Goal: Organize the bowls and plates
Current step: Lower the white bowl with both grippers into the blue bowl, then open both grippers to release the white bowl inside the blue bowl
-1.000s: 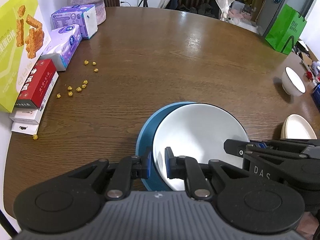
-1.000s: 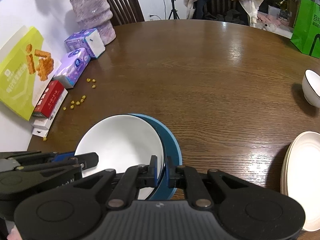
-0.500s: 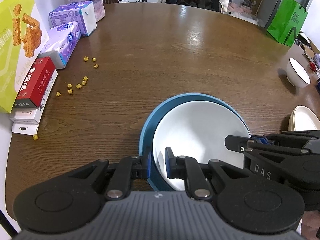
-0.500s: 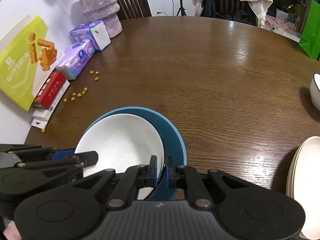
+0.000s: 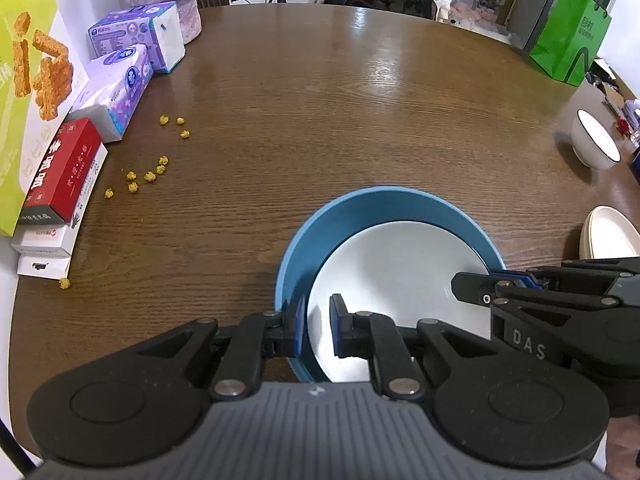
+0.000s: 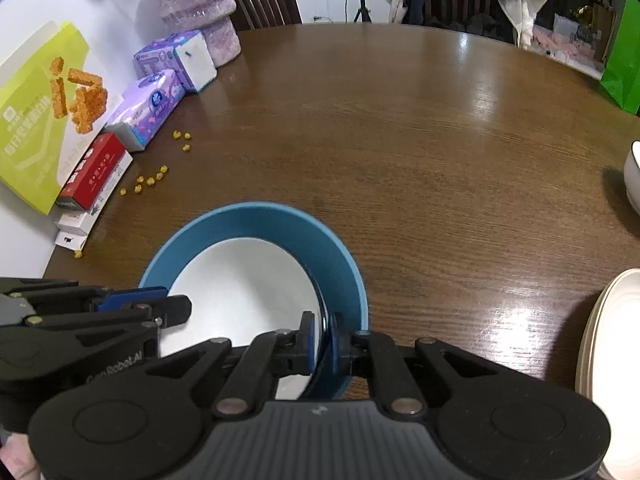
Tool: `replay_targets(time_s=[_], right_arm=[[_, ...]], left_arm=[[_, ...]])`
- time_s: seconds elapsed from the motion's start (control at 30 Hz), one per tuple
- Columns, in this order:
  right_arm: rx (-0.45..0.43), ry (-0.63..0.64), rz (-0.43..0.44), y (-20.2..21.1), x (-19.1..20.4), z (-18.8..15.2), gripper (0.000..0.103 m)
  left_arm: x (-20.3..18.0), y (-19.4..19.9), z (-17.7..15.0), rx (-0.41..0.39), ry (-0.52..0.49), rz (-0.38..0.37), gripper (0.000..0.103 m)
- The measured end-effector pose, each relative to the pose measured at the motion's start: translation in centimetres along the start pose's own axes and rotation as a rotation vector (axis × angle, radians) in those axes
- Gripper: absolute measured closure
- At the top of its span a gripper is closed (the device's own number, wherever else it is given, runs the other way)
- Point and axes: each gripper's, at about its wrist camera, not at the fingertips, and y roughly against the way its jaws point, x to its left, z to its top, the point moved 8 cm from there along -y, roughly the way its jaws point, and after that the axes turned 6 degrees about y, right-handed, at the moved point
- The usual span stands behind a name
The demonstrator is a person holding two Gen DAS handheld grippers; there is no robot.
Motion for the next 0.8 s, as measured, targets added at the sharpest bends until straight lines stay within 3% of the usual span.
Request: replay_targets(time_s=[0.4, 0.5, 0.7, 0.8], right_arm=[[0.001, -0.024, 0.016, -0.1, -0.5, 0.2, 0.095], [-0.016, -0.035, 0.032, 0.4, -0.9, 0.5, 0.091], [-0.052, -0.042, 0.067, 2.0, -1.3, 0.8, 0.084], [-0.077, -0.028, 0.082, 3.1, -1.2, 0.8, 0.060]], left_arm=[[0.2, 0.0, 0.4, 0.003, 0.029, -0.027, 0.089], [0.2, 0.7, 0.6, -0.010, 0.044, -0.045, 0.085], [0.7, 3.0, 1.5, -0.069, 0.080, -0.071, 0.054], [1.2, 4.4, 1.9, -0.116, 0.085, -0.065, 0.034]])
